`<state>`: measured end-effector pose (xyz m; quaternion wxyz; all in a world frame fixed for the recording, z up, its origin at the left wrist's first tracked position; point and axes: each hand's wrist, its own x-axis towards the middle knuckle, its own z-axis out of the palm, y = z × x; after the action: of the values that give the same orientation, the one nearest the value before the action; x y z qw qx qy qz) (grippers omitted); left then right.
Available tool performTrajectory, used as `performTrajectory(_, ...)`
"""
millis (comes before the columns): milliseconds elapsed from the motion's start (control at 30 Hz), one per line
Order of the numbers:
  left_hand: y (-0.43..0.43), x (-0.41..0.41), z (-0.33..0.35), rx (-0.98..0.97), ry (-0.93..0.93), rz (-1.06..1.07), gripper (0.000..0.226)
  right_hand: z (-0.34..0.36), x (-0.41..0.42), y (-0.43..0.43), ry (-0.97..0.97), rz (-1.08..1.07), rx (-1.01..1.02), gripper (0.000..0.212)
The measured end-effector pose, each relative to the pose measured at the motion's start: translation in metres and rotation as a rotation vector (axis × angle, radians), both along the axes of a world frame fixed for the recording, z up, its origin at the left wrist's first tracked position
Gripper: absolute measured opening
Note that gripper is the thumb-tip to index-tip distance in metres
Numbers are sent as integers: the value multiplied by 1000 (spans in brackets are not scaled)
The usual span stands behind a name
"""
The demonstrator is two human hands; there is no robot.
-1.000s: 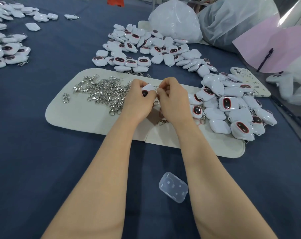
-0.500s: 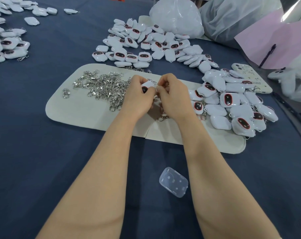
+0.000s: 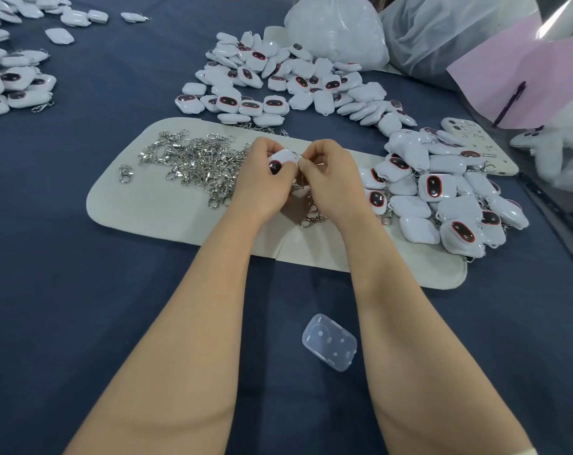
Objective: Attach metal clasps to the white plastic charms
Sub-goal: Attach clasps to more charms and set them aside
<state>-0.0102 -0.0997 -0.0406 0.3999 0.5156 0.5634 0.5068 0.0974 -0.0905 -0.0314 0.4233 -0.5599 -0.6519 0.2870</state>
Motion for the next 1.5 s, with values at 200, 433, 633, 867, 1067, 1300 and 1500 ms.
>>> performTrajectory(200,0,1,1,8,-32,-34,16,-3,1,3,31,-47,-12,10)
performTrajectory(433,-2,1,3,15,-33,-37,24,-3,2,1,-74,-12,17,11)
performTrajectory(633,-2,1,2,3,-1,-14,24,-3,-2,-1,-190,-43,85,9)
performTrajectory(867,-2,1,2,2,10,-25,22,-3,-3,-1,-221,-53,88,9)
performTrajectory(1067,-1,-1,3,-5,59,2,20,-3,-3,-1,-253,-4,101,12)
performTrajectory(1300,-3,1,13,-105,-380,6,18,-3,-7,-5,-143,-16,189,20)
performTrajectory(1500,-5,-5,24,-254,-1013,-142,16,5,-13,-6,222,-26,159,17)
